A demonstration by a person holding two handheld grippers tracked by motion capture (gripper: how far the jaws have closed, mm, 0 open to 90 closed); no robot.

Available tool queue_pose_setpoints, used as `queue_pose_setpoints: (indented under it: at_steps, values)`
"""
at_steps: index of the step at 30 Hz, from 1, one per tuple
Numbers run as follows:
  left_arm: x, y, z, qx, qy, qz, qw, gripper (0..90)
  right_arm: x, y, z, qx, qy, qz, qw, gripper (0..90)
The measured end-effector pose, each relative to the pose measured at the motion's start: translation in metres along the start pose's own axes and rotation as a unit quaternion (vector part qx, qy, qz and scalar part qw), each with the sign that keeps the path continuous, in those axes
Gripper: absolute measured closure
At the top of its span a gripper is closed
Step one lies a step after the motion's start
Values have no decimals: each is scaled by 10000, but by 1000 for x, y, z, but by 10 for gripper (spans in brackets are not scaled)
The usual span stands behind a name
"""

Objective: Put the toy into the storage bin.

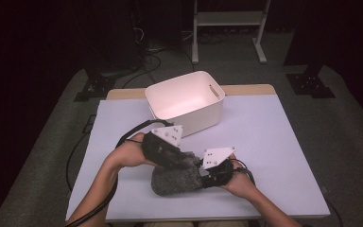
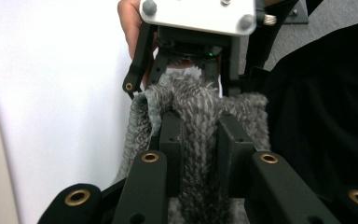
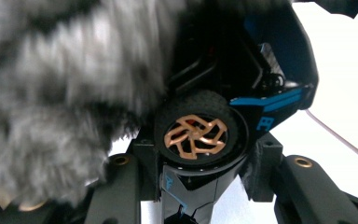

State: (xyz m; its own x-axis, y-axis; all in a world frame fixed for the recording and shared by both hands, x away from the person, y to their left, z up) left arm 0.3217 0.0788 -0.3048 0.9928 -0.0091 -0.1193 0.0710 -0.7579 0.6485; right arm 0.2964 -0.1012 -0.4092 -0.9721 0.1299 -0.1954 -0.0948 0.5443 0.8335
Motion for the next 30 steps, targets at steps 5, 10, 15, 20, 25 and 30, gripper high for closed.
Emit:
queue_pose_setpoints:
  at_steps: [5, 10, 15, 20, 25, 30]
  values:
    - [4, 8, 10, -99, -116, -3, 9999, 746, -2, -9, -7, -117, -8, 241, 9996, 557]
    - [6, -3, 4, -194, -67, -147, 9997, 740, -3, -13, -15, -98, 16, 300, 9995, 556]
    - [8, -21, 5, -419, -149, -332, 9985, 738, -5, -11, -21, 191, 107, 166, 9996, 551]
    - [7, -22, 13, -713, -290, -255, 9967, 736, -3, -6, -29, 570, 152, 47, 9982, 552]
    - [8, -19, 21, -759, -367, -242, 9961, 733, -4, -9, -39, 717, 197, 110, 9972, 545]
    - [11, -17, 26, -707, -338, -207, 9967, 725, -4, -11, -48, 879, 141, 111, 9960, 540]
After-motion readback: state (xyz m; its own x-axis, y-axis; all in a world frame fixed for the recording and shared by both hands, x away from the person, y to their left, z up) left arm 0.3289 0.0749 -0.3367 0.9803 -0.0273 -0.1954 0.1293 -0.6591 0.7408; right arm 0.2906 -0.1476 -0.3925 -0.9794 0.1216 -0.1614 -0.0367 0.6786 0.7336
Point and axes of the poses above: each handheld gripper's, and its own axes: z roughly forward along the jaws, y roughly out of its top, x roughly to its left, the point moved 1 cm from there along z, roughly forward along the jaws, and after that the axes turned 9 degrees about -z, right-handed, at the moved point
